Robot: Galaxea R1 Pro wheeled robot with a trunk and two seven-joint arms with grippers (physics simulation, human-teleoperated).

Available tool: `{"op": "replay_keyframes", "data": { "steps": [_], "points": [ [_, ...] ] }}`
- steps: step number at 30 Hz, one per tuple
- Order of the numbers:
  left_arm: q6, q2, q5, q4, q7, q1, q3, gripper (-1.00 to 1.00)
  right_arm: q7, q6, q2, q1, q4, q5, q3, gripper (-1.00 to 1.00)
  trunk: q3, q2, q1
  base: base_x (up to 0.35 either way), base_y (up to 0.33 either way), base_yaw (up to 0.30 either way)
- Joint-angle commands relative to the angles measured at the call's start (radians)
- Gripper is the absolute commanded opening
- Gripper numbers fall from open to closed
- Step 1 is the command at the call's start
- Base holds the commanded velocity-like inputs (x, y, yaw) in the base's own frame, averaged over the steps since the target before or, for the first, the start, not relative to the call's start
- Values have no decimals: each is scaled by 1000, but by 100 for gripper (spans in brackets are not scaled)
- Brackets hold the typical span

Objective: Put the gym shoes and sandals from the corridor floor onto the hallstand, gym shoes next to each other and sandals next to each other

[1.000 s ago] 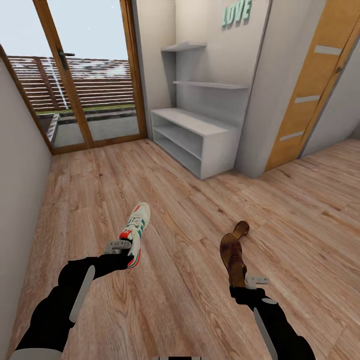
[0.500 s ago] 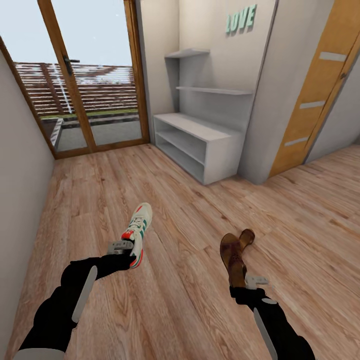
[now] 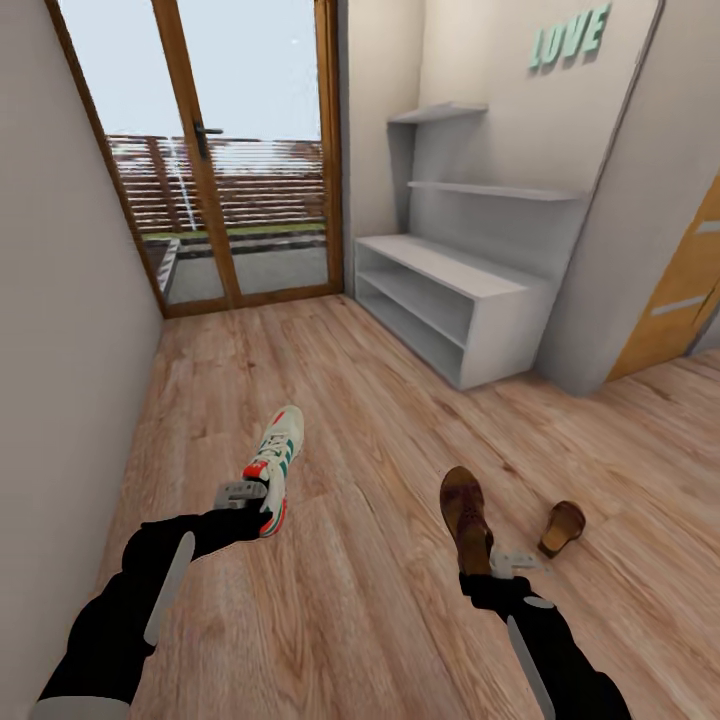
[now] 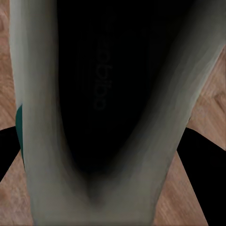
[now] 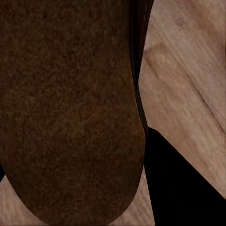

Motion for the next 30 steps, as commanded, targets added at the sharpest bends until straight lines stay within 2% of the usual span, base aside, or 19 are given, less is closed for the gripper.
{"op": "replay_keyframes", "data": {
  "steps": [1,10,20,30],
  "points": [
    [5,0,9,0,2,-1,1,-100,-3,7,0,0,-2,-2,-1,-100,0,0,0,252,245,213],
    [5,0,9,0,2,-1,1,-100,-3,6,0,0,-3,-2,-1,-100,6,0,0,286,201,118],
    [5,0,9,0,2,-1,1,-100,-3,6,0,0,-3,-2,-1,-100,20,0,0,344,11,86],
    [5,0,9,1,2,-1,1,-100,-3,6,0,0,-2,-2,-1,-100,34,0,0,347,0,164]
  ]
}}
